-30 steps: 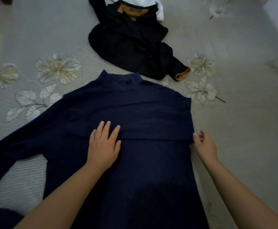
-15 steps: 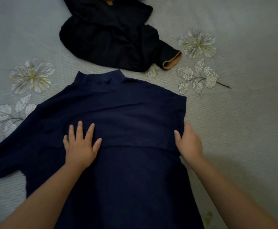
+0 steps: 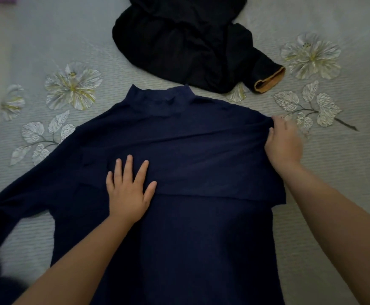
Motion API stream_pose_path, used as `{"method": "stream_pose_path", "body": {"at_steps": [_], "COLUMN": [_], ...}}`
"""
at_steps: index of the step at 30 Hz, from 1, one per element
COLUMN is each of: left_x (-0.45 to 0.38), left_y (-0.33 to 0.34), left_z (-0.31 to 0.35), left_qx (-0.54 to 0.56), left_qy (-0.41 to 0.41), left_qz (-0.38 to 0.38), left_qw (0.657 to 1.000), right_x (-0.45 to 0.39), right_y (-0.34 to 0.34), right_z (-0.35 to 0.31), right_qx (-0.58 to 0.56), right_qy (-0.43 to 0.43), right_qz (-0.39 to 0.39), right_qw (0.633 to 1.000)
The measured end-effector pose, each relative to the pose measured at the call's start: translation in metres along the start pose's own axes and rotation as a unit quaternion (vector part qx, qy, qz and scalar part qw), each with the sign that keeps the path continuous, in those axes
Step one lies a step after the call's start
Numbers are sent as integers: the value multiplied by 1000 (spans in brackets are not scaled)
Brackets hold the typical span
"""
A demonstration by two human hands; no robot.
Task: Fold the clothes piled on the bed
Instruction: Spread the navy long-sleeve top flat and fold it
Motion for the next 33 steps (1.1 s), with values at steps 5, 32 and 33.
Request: {"method": "stream_pose_path", "body": {"at_steps": [5,32,33], "left_x": [2,221,219], "left_y": [-7,-13,-20], "left_z": [-7,-271,-272], "left_qx": [58,287,287], "left_qy": [22,-429,-422], "left_qz": [8,97,104], "left_qw": [998,851,854], "right_x": [15,263,263], "right_y": [-8,111,111], "right_z": [3,-215,-216], "right_qx": [24,119,121], "right_qy": [102,-277,-273], "right_qz": [35,-216,-229], "right_qw": [994,929,926]}}
Point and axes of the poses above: each hand's wrist, its own x-axis away from the middle knuckle, its own y-axis out of the palm, z = x × y, the point moved 10 cm from there along -x, towards the middle knuckle, and after that the axes turned 1 degree about -x, right-handed, at the moved point
